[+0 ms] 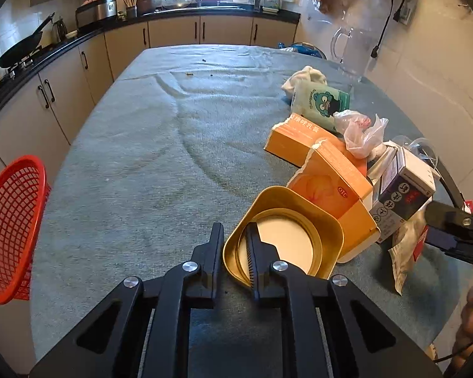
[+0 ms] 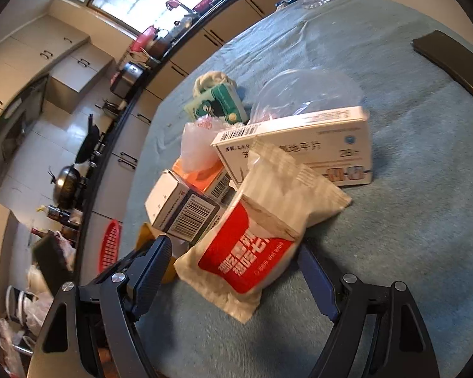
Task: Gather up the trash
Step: 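Grasp the yellow square lid with the left tool while the right tool grasps the red-and-white snack bag, then carry the yellow lid and snack bag over the red basket with both tools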
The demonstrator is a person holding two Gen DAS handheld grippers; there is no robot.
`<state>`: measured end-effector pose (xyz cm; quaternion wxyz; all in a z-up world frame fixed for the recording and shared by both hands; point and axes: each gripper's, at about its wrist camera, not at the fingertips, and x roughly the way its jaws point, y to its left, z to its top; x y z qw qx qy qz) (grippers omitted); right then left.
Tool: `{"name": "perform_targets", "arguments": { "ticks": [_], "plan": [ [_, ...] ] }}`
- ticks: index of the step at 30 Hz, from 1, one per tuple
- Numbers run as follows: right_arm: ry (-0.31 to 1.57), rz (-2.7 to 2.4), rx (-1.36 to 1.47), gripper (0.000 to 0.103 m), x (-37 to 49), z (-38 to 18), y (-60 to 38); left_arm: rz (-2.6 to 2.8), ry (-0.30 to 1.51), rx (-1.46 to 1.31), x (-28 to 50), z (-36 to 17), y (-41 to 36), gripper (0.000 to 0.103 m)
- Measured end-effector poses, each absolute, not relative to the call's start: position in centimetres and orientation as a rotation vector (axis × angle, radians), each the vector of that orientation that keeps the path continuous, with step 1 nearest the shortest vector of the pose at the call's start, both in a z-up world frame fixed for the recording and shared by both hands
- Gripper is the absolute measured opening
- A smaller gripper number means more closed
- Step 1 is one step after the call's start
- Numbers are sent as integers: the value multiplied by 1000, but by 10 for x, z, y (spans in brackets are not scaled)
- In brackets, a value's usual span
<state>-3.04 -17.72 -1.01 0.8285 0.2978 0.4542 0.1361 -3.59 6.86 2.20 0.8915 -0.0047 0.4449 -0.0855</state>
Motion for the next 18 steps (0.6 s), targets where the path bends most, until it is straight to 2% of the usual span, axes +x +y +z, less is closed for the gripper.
{"name": "perform_targets", "arguments": {
  "ticks": [3, 4, 5, 7, 18],
  "plan": [
    [958, 273, 562, 83, -26, -11, -165, -165, 907, 2, -39, 23, 70, 13],
    [953, 268, 535, 80, -25, -11, -163, -167, 904, 3, -39, 22, 70, 13],
    [947, 263, 504, 68, -26, -10, -160, -168, 901, 0, -40, 22, 71, 13],
    [935, 263, 486, 63, -28, -11, -161, -167, 894, -1, -41, 22, 72, 13],
    [788, 232, 419, 60, -59, 22, -182, -161, 843, -29, -47, 35, 78, 10]
  ]
}}
